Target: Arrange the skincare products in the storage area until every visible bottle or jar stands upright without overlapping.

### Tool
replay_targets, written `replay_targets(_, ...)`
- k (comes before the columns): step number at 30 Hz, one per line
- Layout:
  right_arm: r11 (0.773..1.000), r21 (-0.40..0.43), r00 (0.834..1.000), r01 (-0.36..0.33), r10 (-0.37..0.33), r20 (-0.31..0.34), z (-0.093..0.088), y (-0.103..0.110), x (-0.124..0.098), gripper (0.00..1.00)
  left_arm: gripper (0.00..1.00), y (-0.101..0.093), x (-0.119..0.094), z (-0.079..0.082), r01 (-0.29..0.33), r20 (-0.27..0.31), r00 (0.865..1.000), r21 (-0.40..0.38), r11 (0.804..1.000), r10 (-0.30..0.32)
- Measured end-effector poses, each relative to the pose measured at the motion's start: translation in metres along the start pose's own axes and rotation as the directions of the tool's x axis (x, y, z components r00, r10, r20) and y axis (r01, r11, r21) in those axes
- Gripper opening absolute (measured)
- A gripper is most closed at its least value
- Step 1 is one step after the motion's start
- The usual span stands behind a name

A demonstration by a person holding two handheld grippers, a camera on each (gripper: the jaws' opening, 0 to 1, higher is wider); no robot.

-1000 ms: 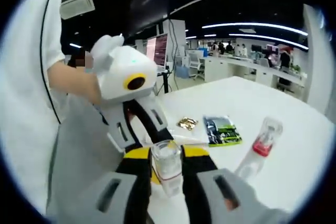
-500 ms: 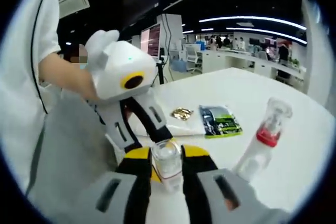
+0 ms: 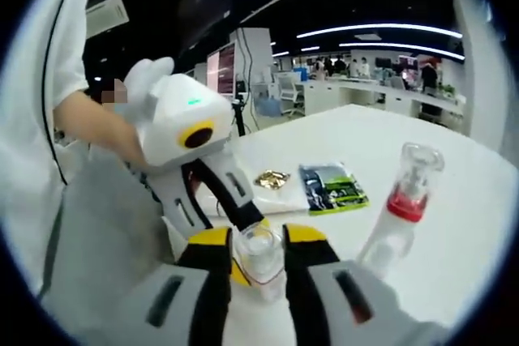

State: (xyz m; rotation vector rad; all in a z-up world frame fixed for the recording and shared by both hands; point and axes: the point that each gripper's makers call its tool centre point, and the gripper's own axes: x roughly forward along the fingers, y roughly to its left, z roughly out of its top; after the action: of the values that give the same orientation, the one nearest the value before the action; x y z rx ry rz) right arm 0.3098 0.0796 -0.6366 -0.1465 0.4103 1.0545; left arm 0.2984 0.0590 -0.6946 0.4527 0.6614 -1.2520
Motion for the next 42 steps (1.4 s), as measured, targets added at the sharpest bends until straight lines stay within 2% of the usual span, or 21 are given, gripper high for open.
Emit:
replay_targets(9,1.000,0.010,1.000,0.013,-0.013,-0.007,-0.003,-0.002,-0.001,0.28,0.16,-0.001,0.004,0.005,0.027,0.018,0.999,0.015,1.000,-0.027)
replay_targets(18,0.994,0.067,0.996,0.086,-0.087,0.014,-0.004,-0.014,-0.015,0.40,0.16,0.006,0.008,0.011,0.056,0.040,0.998,0.046,0.997,-0.058)
replay_targets(26,0.986,0.103,0.992,0.129,-0.130,0.001,-0.010,-0.018,-0.030,0.50,0.16,0.015,0.010,0.014,0.072,0.052,0.996,0.045,0.996,-0.074)
replay_targets(35,0.978,0.137,0.987,0.160,-0.154,-0.050,-0.030,-0.012,-0.046,0.58,0.16,0.028,0.016,0.020,0.085,0.071,0.994,0.046,0.995,-0.088)
replay_targets(42,0.960,0.173,0.975,0.219,-0.210,-0.073,-0.042,-0.022,-0.062,0.65,0.16,0.039,0.024,0.027,0.095,0.077,0.992,0.060,0.994,-0.099)
